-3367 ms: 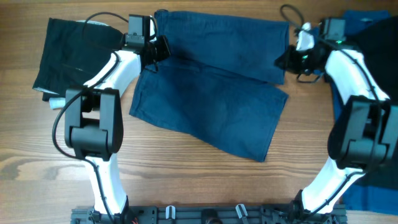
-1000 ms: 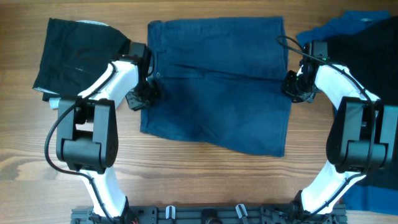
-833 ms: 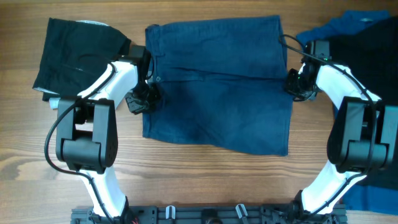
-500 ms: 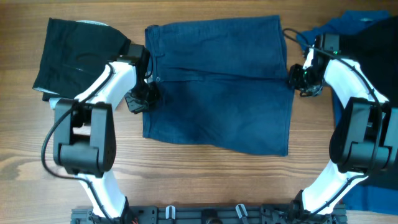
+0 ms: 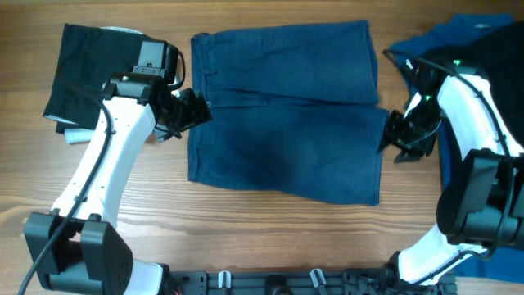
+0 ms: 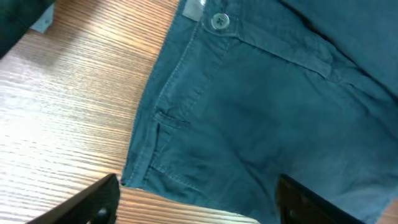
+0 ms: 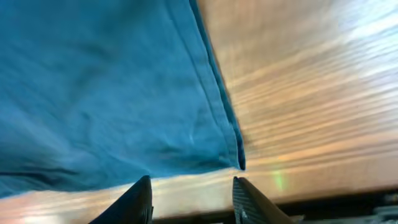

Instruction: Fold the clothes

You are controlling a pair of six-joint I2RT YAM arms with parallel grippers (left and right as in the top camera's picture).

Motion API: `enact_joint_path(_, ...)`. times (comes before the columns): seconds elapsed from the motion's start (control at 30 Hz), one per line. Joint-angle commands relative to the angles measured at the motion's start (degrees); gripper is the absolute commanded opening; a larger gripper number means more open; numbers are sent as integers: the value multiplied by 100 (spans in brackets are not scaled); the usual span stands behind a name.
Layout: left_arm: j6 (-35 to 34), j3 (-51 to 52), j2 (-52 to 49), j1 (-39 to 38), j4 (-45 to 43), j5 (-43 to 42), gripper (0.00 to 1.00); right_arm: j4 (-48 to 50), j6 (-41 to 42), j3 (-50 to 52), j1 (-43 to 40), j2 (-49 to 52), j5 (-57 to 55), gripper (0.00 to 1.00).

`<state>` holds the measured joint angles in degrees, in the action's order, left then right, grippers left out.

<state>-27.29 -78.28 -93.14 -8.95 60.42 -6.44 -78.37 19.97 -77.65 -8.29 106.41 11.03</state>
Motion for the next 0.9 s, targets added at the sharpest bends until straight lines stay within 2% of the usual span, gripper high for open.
enact_joint_path(0.0,2,-48,-39,-15,-81,450,86,116,365,697,17,-197,304,42)
enact_joint_path(0.37,2,-37,-39,-15,-240,481,89,658,1040,2044,17,-863,297,47)
enact_joint_path(0.5,2,-37,-39,-15,-236,481,89,1368,1624,2688,17,-1117,330,50)
enact_joint_path(0.67,2,-37,-39,-15,-236,481,89,2131,1816,3296,17,-1134,579,52)
enact_joint_path(0.8,2,-35,-39,-15,-236,479,89,2715,1945,3674,17,-1134,553,51)
enact_joint_path(0.87,2,-35,-39,-15,-232,479,89,2844,1945,3689,17,-1134,518,45)
